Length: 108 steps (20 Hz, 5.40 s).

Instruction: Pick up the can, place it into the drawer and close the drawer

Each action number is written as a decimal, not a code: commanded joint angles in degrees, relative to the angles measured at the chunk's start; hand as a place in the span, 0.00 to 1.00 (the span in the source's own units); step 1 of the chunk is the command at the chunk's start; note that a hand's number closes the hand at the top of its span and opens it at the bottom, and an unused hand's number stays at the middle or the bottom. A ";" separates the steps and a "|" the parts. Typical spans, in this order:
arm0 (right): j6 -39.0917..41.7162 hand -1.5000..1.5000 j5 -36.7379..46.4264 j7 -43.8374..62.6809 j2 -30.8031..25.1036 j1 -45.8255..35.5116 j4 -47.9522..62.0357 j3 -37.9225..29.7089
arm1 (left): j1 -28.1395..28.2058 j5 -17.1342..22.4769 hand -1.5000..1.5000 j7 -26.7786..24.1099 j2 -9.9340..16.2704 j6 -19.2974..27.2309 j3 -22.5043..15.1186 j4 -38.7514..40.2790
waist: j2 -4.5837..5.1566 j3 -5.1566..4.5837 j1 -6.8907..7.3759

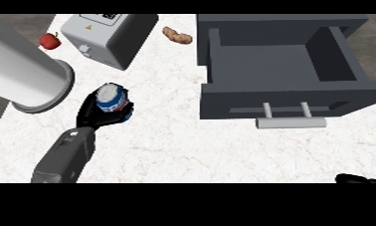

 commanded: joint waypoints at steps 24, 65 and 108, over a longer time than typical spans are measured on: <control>-0.52 0.00 0.81 4.01 -0.67 1.78 -6.13 -2.24 | -9.27 3.48 1.00 16.09 -11.56 13.22 -5.53 -21.23 | -0.92 0.13 1.61; -2.91 0.00 4.67 4.61 -1.46 -8.11 0.16 1.22 | -54.18 23.43 1.00 48.81 -11.85 40.77 -32.12 -12.71 | 0.59 0.22 -3.24; -6.75 0.00 51.17 -12.51 -13.38 -30.85 36.37 22.48 | -62.50 33.82 0.00 41.03 -11.62 49.09 -32.69 -2.08 | 0.95 0.17 0.80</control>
